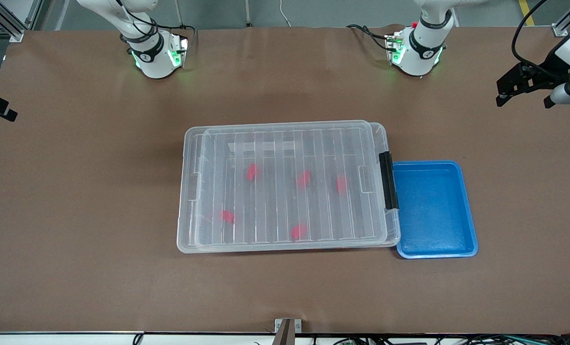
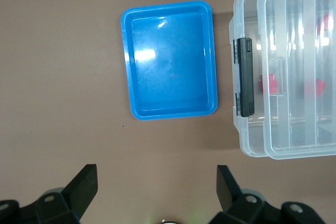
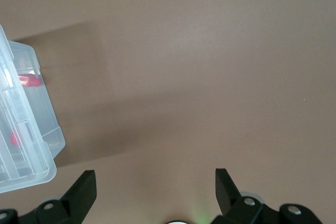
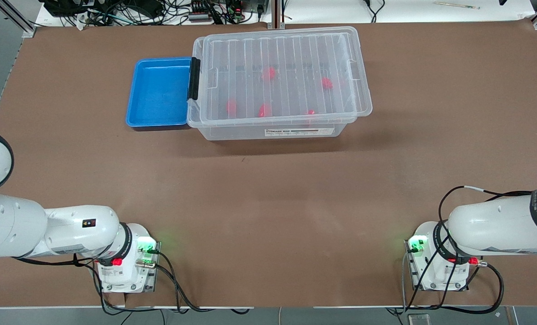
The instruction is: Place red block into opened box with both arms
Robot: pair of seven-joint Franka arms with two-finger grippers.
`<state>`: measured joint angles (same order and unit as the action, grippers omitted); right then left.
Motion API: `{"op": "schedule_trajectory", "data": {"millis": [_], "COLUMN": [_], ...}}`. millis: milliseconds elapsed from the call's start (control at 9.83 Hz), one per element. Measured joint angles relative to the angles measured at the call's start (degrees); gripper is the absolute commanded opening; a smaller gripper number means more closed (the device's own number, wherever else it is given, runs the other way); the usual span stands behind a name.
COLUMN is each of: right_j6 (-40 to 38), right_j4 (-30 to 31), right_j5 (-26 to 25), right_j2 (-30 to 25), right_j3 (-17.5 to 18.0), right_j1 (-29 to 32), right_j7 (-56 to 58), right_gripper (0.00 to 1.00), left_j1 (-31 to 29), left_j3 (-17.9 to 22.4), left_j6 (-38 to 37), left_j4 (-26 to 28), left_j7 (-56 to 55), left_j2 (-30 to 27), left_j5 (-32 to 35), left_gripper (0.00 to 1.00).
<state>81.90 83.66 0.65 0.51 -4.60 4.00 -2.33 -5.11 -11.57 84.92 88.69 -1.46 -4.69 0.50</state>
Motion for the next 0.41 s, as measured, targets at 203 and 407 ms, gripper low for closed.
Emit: {"op": "schedule_trajectory", "data": {"millis": [203,407], "right_j6": [1.1,2.7], "right_j4": [0.0,0.0], "right_j5": [-0.6,-0.7], "right_j2": [0.0,0.0], "right_j3": [0.0,0.0], "right_j1": [0.0,0.0], "right_j7": [2.7,3.5], "right_gripper": [1.00,1.00], "left_j1": [0.0,0.0], "left_j3": [0.0,0.0], "left_j6": [0.0,0.0], "left_j4": [0.0,0.0], "left_j7": [0.0,0.0], "left_j2": [0.0,0.0], "left_j5": [0.0,0.0], "left_gripper": [1.00,1.00]}}
